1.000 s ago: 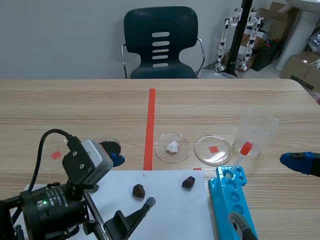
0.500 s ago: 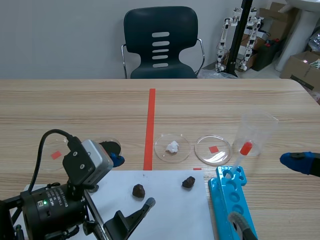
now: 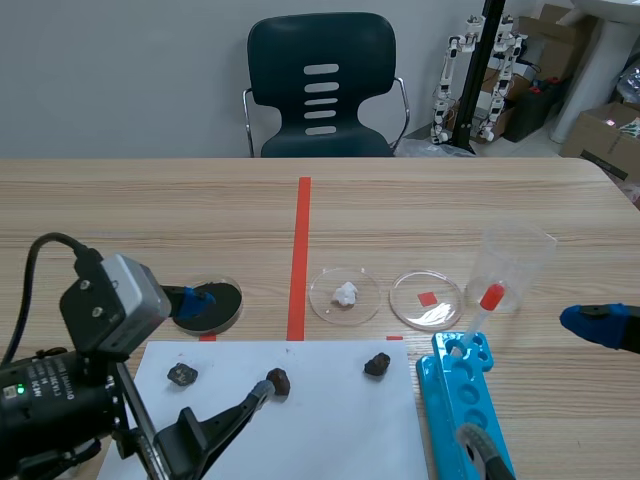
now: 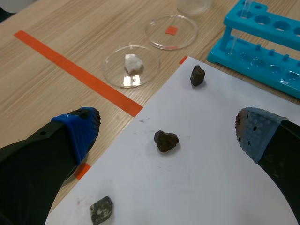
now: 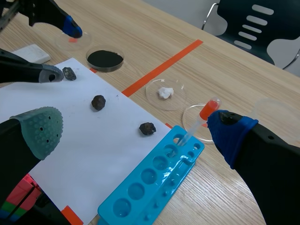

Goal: Return to the home posture

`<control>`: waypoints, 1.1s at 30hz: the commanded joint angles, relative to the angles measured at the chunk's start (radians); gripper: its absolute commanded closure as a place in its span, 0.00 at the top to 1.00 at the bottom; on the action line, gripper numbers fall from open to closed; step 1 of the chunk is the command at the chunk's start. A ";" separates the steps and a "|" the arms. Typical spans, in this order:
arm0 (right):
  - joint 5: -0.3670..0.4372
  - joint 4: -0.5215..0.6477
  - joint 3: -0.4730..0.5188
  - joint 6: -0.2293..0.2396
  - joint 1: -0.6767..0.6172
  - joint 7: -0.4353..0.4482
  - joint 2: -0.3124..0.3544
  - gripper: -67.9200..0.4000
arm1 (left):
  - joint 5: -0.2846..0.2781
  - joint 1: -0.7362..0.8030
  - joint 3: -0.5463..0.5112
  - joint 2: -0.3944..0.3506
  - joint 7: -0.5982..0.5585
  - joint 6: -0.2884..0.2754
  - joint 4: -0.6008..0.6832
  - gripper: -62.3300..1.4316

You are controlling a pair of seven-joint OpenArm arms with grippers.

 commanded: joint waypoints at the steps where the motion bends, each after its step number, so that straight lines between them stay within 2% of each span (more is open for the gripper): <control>1: 0.011 0.012 0.001 0.000 0.000 0.014 0.000 0.96 | -0.006 0.050 -0.047 -0.005 -0.018 0.002 0.048 0.98; 11: 0.011 0.012 0.001 0.000 0.000 0.014 0.000 0.96 | -0.008 0.318 -0.312 -0.043 -0.017 0.000 0.248 0.98; 16: 0.011 0.012 0.001 0.000 0.000 0.014 0.000 0.96 | -0.037 0.435 -0.402 -0.042 -0.017 0.000 0.345 0.98; 26: 0.011 0.012 0.001 0.000 0.000 0.014 0.000 0.96 | -0.055 0.572 -0.505 -0.042 -0.017 0.002 0.455 0.98; 33: 0.011 0.012 0.001 0.000 0.000 0.014 0.000 0.96 | -0.055 0.581 -0.510 -0.042 -0.016 0.002 0.457 0.98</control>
